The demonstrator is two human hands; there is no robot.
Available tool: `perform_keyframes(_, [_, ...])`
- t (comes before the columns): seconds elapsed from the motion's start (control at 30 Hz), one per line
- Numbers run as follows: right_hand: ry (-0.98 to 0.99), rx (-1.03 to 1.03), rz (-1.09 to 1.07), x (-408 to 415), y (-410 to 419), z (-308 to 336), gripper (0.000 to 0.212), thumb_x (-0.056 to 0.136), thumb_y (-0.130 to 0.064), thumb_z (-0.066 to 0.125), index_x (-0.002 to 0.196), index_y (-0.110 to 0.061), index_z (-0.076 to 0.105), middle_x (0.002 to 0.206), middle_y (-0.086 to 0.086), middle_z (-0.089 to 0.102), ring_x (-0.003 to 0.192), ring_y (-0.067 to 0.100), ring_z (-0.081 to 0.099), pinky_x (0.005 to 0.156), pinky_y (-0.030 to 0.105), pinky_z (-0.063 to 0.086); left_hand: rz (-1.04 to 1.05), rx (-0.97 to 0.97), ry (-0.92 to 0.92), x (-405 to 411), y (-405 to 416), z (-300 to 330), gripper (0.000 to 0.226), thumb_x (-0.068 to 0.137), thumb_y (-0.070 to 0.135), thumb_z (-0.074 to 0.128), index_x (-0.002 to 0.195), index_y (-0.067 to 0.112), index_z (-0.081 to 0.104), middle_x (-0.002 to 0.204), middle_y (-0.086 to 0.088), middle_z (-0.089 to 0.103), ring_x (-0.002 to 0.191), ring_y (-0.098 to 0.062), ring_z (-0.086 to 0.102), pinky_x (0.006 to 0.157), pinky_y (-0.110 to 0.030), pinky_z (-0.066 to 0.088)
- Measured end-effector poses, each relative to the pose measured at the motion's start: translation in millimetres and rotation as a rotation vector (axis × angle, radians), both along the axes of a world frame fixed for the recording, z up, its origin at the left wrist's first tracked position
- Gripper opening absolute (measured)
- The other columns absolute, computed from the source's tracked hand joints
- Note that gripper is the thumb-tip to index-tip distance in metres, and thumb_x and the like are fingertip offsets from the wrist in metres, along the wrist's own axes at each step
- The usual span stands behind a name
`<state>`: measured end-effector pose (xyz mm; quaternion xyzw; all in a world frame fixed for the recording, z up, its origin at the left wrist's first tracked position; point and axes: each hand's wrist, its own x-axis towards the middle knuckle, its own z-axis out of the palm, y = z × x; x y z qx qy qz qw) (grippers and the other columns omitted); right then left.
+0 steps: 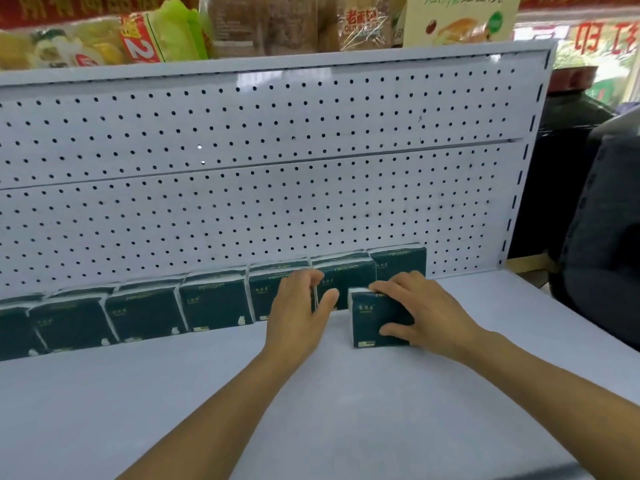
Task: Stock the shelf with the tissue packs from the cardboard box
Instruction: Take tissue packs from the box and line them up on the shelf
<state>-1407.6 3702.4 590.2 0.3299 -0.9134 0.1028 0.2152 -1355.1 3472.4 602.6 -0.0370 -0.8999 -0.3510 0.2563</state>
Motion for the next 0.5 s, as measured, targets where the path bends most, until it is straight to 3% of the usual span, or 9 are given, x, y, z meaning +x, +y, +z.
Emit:
perform_keyframes(0.1, [0.008,-0.034,-0.090,-17.0,31.4,-2.9,0.068,0.081,-0.046,0.072,0.141,-0.033,0.044,0.133,-0.006,0.047,0.119,0.017,0.042,0.092,0.029,0.042,0.063,-0.355,0.125,-20.7,2.4,0.6,0.048,0.095,0.034,0.058,0.139,0.025,0.042,0.140,0.009,0.043,0.131,-0.012,0.036,0.109,-0.029,0.026])
perform_keyframes(0.2, [-0.006,-0.071,-0.183,-32.1,44.5,-3.6,0.068,0.084,-0.043,0.071,0.144,-0.034,0.040,0.147,-0.004,0.036,0.134,0.018,0.032,0.101,0.035,0.043,0.067,-0.671,0.074,-43.1,0.3,-5.6,0.069,0.096,0.034,0.057,0.154,0.025,0.020,0.160,0.006,0.020,0.148,-0.014,0.014,0.120,-0.033,0.001])
perform_keyframes(0.27, [-0.013,-0.079,-0.215,-41.7,43.1,-3.5,0.067,0.086,-0.040,0.069,0.145,-0.033,0.039,0.152,-0.003,0.030,0.138,0.018,0.028,0.104,0.039,0.042,0.095,-0.821,0.036,-54.2,-2.2,-10.5,0.074,0.099,0.036,0.052,0.156,0.024,0.007,0.164,0.005,0.007,0.151,-0.015,0.002,0.122,-0.038,-0.006])
perform_keyframes(0.37, [-0.013,-0.102,-0.225,-54.0,36.1,-2.8,0.065,0.087,-0.036,0.069,0.145,-0.030,0.039,0.154,-0.004,0.027,0.140,0.016,0.024,0.104,0.040,0.042,0.132,-0.914,0.040,-67.0,-6.1,-16.5,0.073,0.099,0.037,0.051,0.156,0.024,0.007,0.164,0.004,0.009,0.151,-0.016,0.006,0.122,-0.042,-0.005])
perform_keyframes(0.43, [-0.022,-0.140,-0.220,-59.9,31.5,-4.3,0.064,0.087,-0.034,0.069,0.145,-0.029,0.040,0.154,-0.005,0.025,0.140,0.014,0.023,0.103,0.040,0.043,0.147,-0.930,0.093,-72.5,-9.5,-20.3,0.071,0.094,0.033,0.061,0.154,0.024,0.024,0.160,0.003,0.027,0.148,-0.018,0.024,0.121,-0.044,0.004])
perform_keyframes(0.5, [-0.027,-0.172,-0.212,-65.0,26.4,-6.4,0.063,0.088,-0.033,0.068,0.144,-0.029,0.041,0.155,-0.006,0.022,0.140,0.012,0.022,0.102,0.038,0.043,0.156,-0.921,0.151,-77.0,-11.9,-23.4,0.071,0.080,0.027,0.079,0.143,0.023,0.047,0.146,0.002,0.051,0.135,-0.019,0.048,0.117,-0.046,0.024])
